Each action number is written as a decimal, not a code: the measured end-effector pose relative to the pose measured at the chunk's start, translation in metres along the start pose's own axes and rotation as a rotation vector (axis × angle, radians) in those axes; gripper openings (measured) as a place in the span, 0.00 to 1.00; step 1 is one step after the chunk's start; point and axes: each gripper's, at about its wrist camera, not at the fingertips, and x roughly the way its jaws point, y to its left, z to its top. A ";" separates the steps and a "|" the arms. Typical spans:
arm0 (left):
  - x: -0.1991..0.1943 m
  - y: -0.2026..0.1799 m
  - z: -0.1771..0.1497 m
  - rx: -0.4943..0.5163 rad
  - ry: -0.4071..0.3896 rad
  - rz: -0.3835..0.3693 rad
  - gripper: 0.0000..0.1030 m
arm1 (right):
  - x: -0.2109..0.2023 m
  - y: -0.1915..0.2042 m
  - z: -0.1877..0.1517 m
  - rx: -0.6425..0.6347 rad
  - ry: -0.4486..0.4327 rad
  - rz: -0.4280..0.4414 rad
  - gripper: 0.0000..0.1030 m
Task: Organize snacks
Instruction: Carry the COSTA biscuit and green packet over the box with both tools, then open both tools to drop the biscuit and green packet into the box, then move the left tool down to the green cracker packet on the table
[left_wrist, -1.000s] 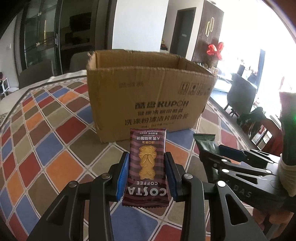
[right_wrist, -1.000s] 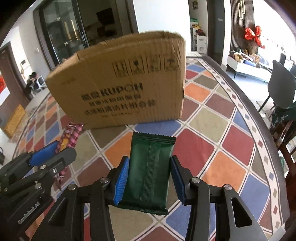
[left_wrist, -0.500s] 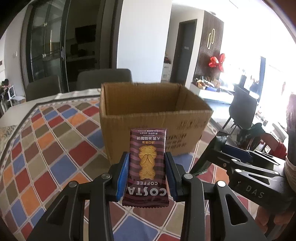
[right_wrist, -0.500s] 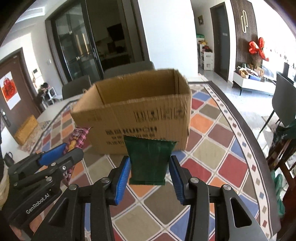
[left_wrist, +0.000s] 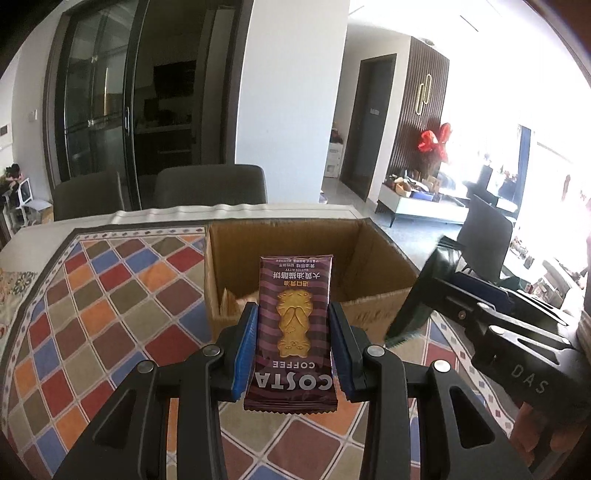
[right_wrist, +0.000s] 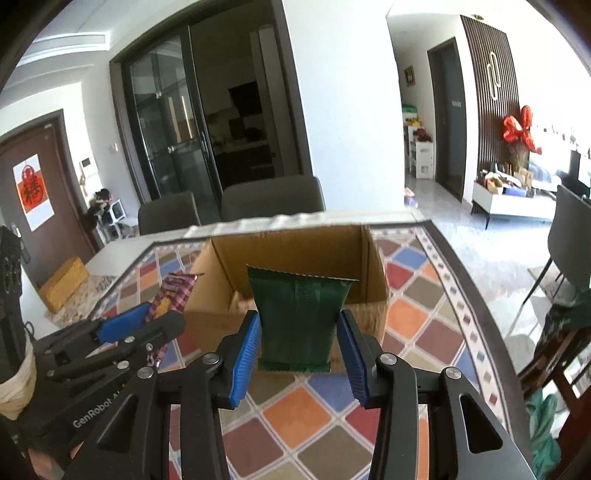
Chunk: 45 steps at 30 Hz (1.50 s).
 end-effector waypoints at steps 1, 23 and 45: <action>0.000 0.000 0.005 0.000 -0.003 0.000 0.36 | 0.000 0.000 0.005 -0.003 -0.007 0.002 0.43; 0.078 -0.001 0.073 0.052 0.130 0.050 0.58 | 0.048 -0.008 0.071 -0.019 0.015 -0.061 0.32; 0.011 -0.032 0.002 0.214 0.076 -0.012 0.61 | -0.002 -0.020 0.001 0.030 0.042 -0.129 0.55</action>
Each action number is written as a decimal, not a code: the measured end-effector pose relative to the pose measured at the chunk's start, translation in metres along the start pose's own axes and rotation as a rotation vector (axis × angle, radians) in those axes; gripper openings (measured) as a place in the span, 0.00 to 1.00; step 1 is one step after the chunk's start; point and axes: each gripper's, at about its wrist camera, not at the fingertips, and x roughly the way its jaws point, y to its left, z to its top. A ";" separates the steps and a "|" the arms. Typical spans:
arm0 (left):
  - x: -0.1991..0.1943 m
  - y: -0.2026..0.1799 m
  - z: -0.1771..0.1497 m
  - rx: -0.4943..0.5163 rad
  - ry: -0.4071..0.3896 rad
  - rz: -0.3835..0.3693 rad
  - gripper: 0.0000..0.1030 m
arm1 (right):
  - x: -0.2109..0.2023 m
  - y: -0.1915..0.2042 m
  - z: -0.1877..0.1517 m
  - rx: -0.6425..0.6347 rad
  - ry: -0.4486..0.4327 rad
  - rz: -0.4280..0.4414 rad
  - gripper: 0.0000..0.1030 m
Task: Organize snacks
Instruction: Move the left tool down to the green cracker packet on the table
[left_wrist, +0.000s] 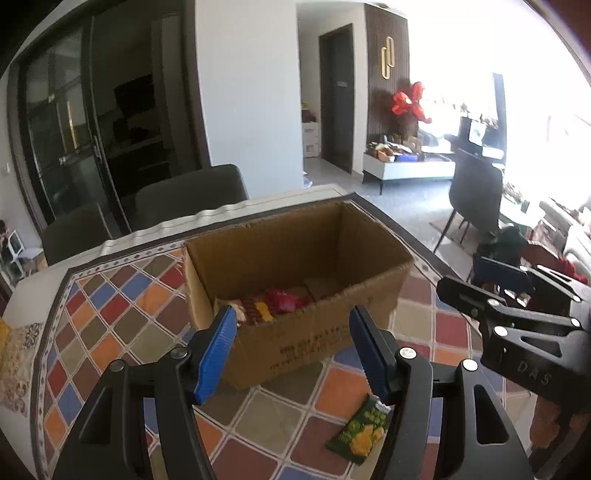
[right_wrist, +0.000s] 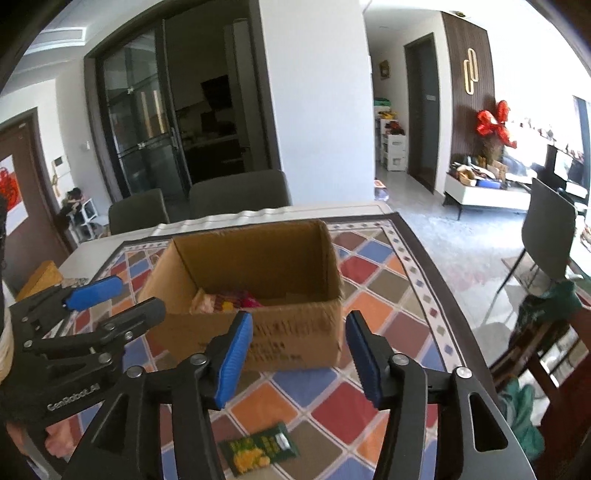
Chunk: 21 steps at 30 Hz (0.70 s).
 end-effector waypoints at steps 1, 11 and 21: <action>0.000 -0.003 -0.004 0.016 0.010 -0.012 0.61 | -0.002 -0.001 -0.004 0.002 0.001 -0.013 0.55; 0.015 -0.040 -0.047 0.141 0.103 -0.092 0.61 | -0.001 -0.019 -0.053 0.018 0.094 -0.047 0.60; 0.042 -0.064 -0.082 0.224 0.207 -0.170 0.61 | 0.020 -0.033 -0.099 0.047 0.235 -0.080 0.60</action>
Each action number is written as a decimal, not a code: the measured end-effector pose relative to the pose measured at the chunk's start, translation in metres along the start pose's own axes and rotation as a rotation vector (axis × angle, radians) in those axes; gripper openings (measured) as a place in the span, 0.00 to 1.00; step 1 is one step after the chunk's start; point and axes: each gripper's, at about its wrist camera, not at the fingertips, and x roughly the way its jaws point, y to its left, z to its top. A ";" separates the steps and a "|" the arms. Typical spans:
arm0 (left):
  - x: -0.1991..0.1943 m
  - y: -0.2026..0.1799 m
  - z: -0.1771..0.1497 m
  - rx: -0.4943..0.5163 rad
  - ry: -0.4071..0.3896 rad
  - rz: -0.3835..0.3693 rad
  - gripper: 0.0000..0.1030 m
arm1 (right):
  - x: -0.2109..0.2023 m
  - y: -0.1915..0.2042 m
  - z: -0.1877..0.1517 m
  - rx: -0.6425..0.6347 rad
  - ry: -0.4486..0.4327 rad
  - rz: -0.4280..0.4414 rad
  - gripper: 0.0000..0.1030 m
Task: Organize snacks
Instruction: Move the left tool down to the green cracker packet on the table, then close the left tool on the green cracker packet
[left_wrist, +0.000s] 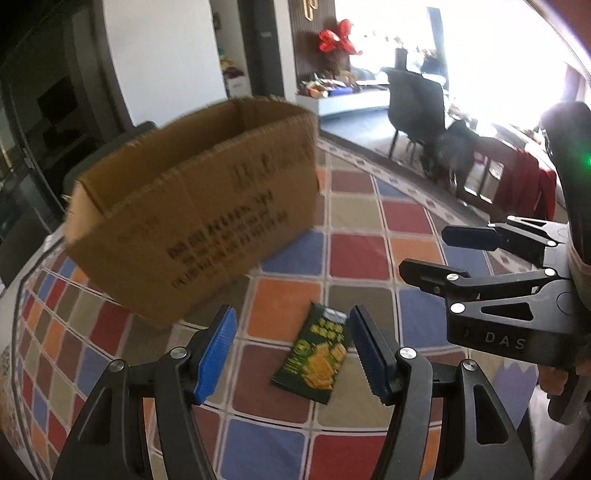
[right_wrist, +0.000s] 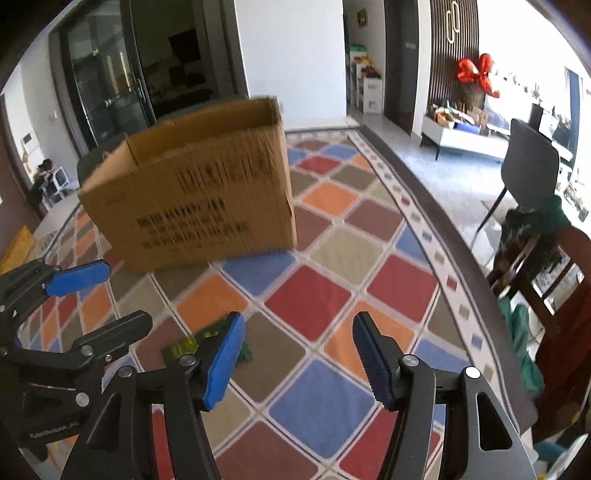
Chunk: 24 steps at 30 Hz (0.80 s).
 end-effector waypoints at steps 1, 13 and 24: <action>0.004 -0.002 -0.002 0.007 0.012 -0.008 0.61 | 0.003 -0.001 -0.004 0.000 0.015 -0.003 0.60; 0.047 -0.013 -0.014 0.096 0.140 -0.100 0.61 | 0.025 -0.010 -0.031 0.033 0.122 -0.020 0.60; 0.072 -0.017 -0.012 0.156 0.211 -0.095 0.61 | 0.037 -0.008 -0.039 0.044 0.166 -0.031 0.60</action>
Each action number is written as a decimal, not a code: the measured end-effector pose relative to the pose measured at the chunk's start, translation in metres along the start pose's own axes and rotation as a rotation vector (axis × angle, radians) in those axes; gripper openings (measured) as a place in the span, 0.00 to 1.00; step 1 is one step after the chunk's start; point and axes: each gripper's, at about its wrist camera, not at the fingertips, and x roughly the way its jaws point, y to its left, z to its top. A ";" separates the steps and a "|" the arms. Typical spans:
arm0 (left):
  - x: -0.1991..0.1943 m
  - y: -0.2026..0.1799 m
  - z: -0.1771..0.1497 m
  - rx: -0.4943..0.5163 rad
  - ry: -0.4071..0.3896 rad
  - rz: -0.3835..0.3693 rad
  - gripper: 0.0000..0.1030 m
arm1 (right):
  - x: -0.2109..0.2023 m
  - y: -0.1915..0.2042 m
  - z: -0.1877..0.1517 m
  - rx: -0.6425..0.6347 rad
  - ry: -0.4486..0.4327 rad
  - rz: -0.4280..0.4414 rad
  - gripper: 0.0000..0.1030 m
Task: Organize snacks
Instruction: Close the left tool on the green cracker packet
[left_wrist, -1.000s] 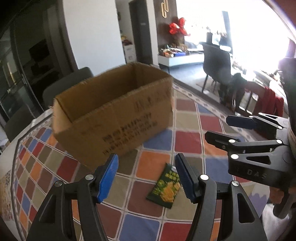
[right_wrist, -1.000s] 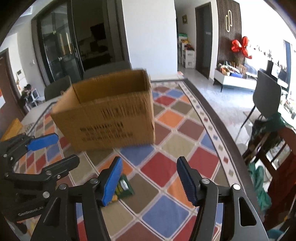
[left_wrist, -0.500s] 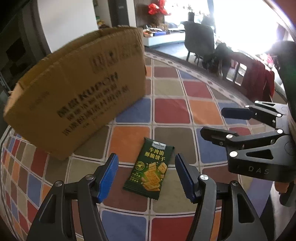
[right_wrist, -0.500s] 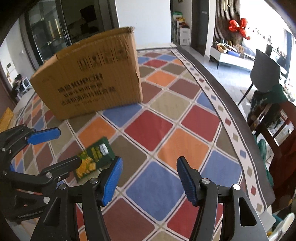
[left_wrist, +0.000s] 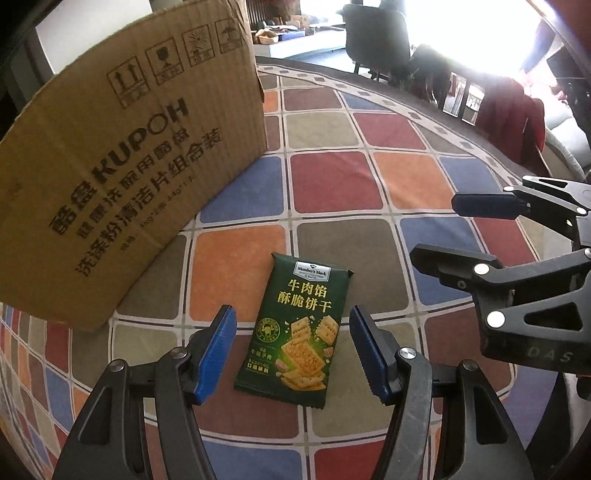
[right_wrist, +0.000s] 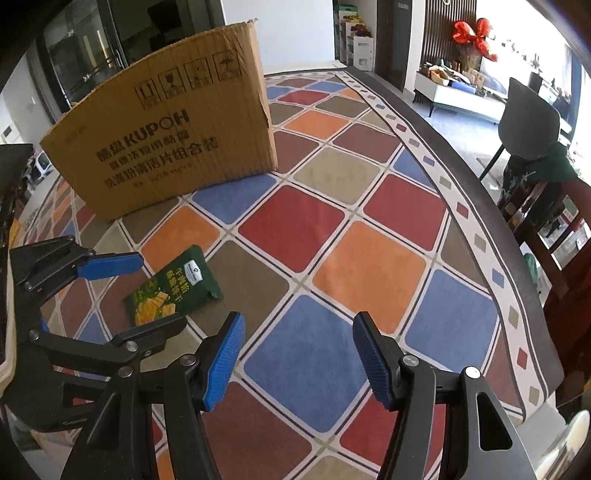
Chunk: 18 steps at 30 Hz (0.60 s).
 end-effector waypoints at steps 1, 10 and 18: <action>0.001 0.000 0.001 0.002 0.001 0.000 0.61 | 0.001 0.000 0.000 0.001 0.002 -0.002 0.60; 0.010 -0.001 0.004 -0.016 0.006 -0.016 0.48 | 0.003 -0.004 -0.001 0.018 0.010 -0.007 0.60; 0.006 0.004 0.001 -0.089 -0.013 -0.021 0.42 | 0.004 -0.004 -0.001 0.021 0.015 0.000 0.60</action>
